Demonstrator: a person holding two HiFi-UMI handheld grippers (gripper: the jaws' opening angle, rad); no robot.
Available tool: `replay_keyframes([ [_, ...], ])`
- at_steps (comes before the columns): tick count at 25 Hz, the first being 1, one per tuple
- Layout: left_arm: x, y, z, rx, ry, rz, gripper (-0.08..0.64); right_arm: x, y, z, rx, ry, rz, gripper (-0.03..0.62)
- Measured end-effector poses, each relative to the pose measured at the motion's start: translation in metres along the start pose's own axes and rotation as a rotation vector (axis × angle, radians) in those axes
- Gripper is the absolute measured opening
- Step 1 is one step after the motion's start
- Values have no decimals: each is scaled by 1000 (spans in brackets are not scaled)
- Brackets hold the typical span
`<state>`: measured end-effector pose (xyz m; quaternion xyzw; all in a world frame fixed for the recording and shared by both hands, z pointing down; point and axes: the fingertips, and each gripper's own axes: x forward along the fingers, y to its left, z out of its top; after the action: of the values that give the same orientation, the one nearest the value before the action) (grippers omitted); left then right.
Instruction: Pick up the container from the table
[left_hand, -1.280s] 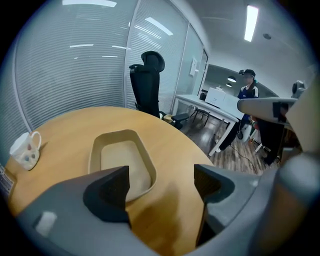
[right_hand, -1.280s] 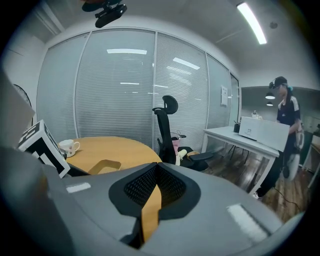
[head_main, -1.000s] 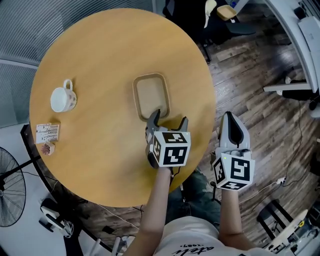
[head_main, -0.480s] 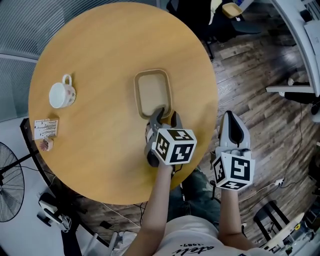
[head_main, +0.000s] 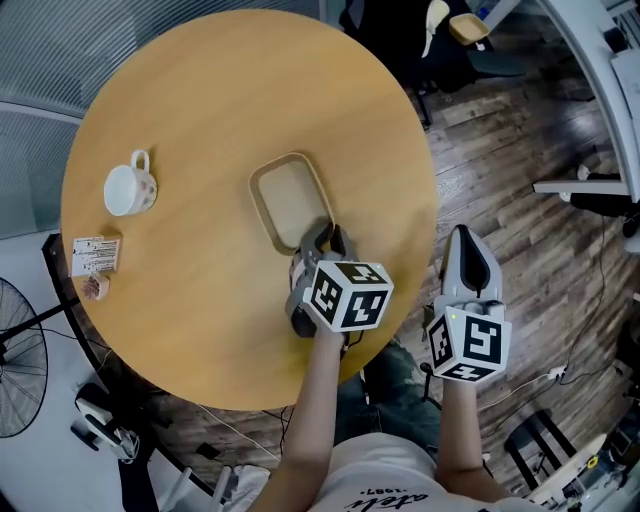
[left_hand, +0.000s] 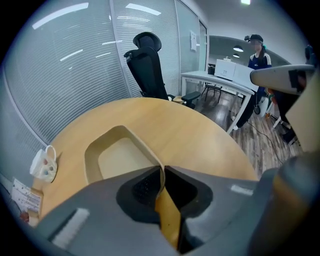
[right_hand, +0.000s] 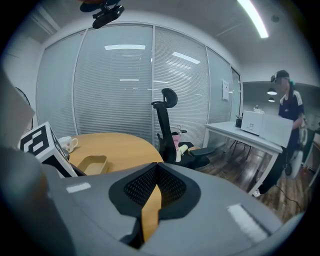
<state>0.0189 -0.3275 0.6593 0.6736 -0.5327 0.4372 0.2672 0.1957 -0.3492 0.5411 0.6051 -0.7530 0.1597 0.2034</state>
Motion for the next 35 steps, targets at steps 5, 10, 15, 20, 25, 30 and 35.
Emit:
replay_keyframes([
  [5, -8, 8, 0, -25, -10, 11, 26, -2, 0, 6, 3, -14, 7, 29],
  [10, -21, 17, 0, -62, -37, 20, 26, -6, 3, 17, 4, -40, 23, 29],
  [15, -43, 30, 3, -75, -77, 54, 26, -11, 10, 33, 2, -75, 42, 29],
  [20, -70, 49, 5, -127, -125, 97, 26, -20, 21, 55, -6, -128, 70, 29],
  [25, -103, 65, 6, -179, -180, 143, 26, -35, 31, 77, -20, -183, 102, 29],
  [30, -141, 82, 15, -218, -251, 206, 26, -49, 37, 101, -43, -238, 129, 29],
  [35, -184, 105, 26, -246, -340, 282, 26, -60, 43, 125, -80, -294, 138, 29],
])
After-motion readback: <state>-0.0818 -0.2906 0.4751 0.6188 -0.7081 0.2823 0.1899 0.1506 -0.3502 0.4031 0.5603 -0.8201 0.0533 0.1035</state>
